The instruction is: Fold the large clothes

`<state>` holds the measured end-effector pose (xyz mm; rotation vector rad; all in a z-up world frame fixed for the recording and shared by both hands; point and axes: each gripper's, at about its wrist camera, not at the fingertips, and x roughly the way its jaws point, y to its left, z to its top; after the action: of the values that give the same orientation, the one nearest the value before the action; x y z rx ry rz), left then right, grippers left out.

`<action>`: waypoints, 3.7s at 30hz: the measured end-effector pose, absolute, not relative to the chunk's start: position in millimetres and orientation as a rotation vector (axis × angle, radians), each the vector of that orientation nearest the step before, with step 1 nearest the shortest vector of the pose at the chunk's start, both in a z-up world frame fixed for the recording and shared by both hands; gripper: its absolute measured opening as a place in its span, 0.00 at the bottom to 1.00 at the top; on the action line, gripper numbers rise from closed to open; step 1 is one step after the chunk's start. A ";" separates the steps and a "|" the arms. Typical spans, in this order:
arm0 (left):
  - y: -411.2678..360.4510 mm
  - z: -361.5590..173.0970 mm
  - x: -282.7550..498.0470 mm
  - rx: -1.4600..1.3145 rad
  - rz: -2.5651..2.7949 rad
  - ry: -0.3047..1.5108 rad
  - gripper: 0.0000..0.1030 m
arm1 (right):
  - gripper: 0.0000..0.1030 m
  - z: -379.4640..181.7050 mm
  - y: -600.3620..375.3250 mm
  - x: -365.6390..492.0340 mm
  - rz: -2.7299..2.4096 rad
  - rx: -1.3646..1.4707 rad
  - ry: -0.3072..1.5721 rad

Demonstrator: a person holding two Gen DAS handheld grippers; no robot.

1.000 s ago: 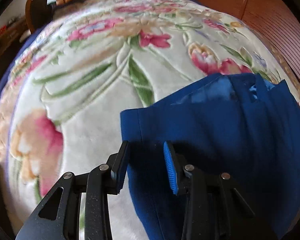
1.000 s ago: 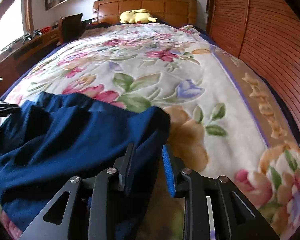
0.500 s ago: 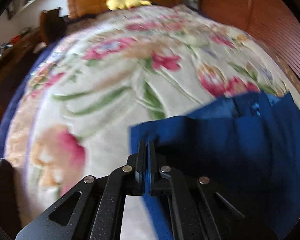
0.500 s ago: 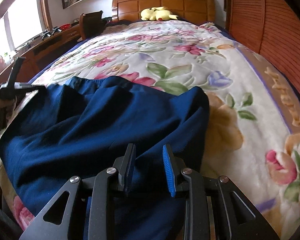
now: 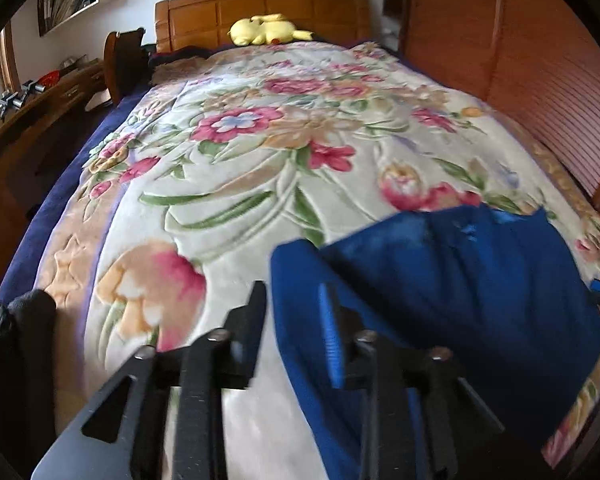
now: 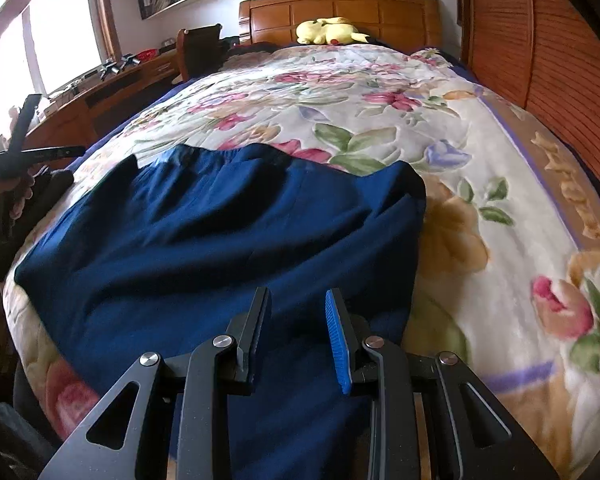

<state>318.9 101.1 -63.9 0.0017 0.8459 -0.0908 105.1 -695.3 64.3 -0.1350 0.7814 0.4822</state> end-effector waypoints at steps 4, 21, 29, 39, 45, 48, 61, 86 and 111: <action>94.0 -63.1 275.1 -0.068 -0.120 0.841 0.52 | 0.28 66.3 -693.1 88.8 0.502 -0.165 0.766; 63.4 -72.7 159.3 -0.090 -0.030 0.820 0.73 | 0.49 72.2 -631.1 66.8 0.674 -0.222 0.746; 63.6 -71.7 131.1 -0.069 -0.039 0.802 0.74 | 0.49 65.7 -591.5 59.0 0.694 -0.210 0.732; 73.3 -84.2 121.4 -0.083 -0.071 0.812 0.74 | 0.49 24.6 -574.9 69.4 0.615 -0.186 0.836; 79.2 -100.5 130.9 -0.108 -0.081 0.842 0.74 | 0.49 25.8 -574.3 65.7 0.588 -0.192 0.843; 81.4 -110.8 136.9 -0.124 -0.094 0.867 0.74 | 0.49 25.5 -574.5 66.2 0.586 -0.192 0.847; 77.3 -143.2 147.4 -0.265 -0.174 0.950 0.53 | 0.50 18.2 -575.0 59.4 0.569 -0.183 0.826; -140.7 24.0 236.3 0.083 -0.528 0.684 0.12 | 0.50 65.5 -752.2 33.7 0.348 -0.027 0.715; -182.9 4.1 214.6 0.078 -0.631 0.723 0.64 | 0.51 111.1 -764.6 27.0 0.322 -0.034 0.648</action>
<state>214.6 -182.9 4.1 0.0778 0.7229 -0.6312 27.0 -764.6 111.1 -0.0341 0.6476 0.3225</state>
